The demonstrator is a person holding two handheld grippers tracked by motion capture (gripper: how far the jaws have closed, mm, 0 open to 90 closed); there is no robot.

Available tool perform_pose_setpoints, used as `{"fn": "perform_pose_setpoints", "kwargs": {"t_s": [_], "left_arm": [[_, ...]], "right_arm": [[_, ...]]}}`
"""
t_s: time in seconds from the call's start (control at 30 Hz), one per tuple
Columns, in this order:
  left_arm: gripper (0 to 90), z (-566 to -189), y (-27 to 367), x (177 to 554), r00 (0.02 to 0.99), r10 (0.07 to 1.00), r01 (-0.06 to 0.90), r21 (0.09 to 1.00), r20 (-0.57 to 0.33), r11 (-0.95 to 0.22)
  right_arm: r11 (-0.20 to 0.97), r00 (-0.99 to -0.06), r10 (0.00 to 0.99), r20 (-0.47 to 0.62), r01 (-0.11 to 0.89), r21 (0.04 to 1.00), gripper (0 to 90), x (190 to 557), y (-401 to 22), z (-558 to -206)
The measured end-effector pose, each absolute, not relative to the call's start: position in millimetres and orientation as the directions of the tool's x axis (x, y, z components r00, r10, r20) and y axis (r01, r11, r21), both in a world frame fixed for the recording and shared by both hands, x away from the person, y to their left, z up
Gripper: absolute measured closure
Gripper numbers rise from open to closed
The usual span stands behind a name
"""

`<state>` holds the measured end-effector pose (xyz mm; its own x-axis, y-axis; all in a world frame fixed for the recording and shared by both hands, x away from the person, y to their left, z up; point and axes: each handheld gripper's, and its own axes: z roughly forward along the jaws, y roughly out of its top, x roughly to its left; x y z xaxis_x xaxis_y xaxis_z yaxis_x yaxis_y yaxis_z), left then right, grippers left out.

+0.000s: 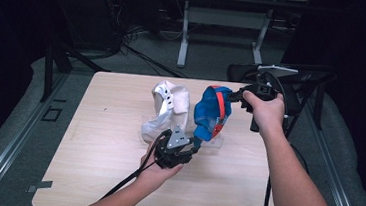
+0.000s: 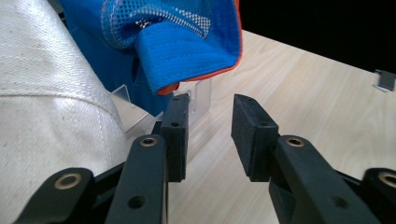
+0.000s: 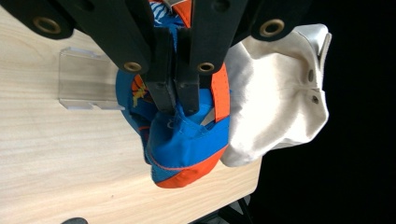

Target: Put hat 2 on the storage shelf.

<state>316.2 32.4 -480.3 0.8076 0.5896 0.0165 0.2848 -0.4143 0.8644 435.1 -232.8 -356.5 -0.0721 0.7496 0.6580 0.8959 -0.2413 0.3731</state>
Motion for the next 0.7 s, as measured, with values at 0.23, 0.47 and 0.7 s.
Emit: {"fn": "perform_pose_setpoints", "kwargs": {"t_s": [0.23, 0.47, 0.7], "left_arm": [[63.1, -480.2, 44.6, 307.4, 0.817, 0.577, 0.295, 0.859, -0.001, -0.417], [57.3, -486.3, 63.3, 304.6, 0.812, 0.582, 0.328, 0.851, -0.033, -0.41], [52.7, -496.1, 91.0, 306.1, 0.788, 0.61, 0.391, 0.835, -0.085, -0.388]], "right_arm": [[-0.235, -0.064, 0.783, 0.618, 0.891, 0.389, 86.3, 429.6, -239.9, -360.9], [-0.209, -0.078, 0.824, 0.561, 0.879, 0.429, 71.2, 422.0, -243.6, -363.7], [-0.159, -0.115, 0.867, 0.485, 0.859, 0.486, 63.8, 408.3, -248.0, -363.8]]}}
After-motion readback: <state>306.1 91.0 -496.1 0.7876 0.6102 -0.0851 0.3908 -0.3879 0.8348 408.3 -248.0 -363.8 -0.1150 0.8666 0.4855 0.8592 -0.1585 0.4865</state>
